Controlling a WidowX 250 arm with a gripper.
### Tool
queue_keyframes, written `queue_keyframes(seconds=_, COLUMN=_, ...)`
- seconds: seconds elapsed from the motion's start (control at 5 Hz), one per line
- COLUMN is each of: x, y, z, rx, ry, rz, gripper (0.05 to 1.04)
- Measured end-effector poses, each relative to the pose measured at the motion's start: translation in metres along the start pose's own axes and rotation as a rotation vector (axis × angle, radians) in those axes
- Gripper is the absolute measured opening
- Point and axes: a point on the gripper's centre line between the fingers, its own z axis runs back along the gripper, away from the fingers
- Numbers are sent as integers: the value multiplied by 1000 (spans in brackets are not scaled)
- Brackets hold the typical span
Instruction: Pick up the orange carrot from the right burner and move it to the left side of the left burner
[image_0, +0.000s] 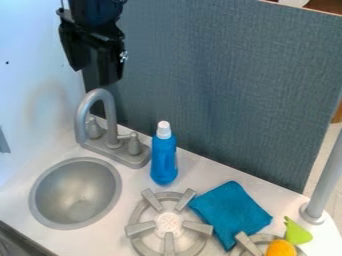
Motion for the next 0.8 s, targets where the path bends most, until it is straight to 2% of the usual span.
queue_keyframes(seconds=0.2, x=-2, y=-1, z=-9, rx=-11, ry=29, rz=1, gripper=1011)
queue_keyframes(seconds=0.4, x=10, y=-23, z=-43, rx=-70, ry=97, rz=-58, gripper=1011)
queue_keyframes(seconds=0.6, x=22, y=-73, z=-61, rx=-96, ry=93, rz=-125, gripper=1011)
queue_keyframes(seconds=0.8, x=29, y=-117, z=-86, rx=-93, ry=116, rz=-148, gripper=1011)
